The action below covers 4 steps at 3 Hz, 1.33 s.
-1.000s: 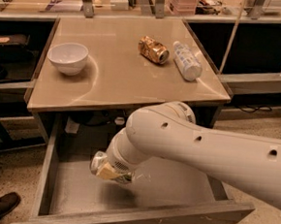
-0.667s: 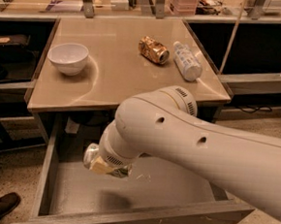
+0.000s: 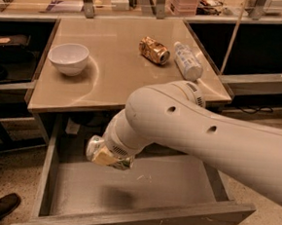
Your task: Pick 7up can from top drawer and place on counter
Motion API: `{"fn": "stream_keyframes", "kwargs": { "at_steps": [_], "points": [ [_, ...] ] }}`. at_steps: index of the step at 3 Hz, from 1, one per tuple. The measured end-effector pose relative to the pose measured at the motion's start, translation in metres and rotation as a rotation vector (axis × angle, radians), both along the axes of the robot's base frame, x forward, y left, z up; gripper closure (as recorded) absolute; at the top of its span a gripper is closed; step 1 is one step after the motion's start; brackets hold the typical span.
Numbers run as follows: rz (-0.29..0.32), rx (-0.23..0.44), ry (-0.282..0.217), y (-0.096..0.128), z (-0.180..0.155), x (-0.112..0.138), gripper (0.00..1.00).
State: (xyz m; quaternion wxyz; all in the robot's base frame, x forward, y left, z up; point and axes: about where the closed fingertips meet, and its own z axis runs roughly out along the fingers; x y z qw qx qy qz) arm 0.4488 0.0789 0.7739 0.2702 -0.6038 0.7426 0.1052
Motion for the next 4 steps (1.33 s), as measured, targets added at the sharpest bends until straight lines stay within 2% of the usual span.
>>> {"fn": "stream_keyframes", "kwargs": {
  "at_steps": [1, 2, 4],
  "points": [
    [-0.022, 0.026, -0.010, -0.007, 0.015, 0.034, 1.00],
    [-0.040, 0.017, -0.036, -0.012, 0.048, 0.076, 1.00],
    [-0.042, -0.032, -0.084, -0.017, 0.109, 0.126, 1.00]
  ]
}}
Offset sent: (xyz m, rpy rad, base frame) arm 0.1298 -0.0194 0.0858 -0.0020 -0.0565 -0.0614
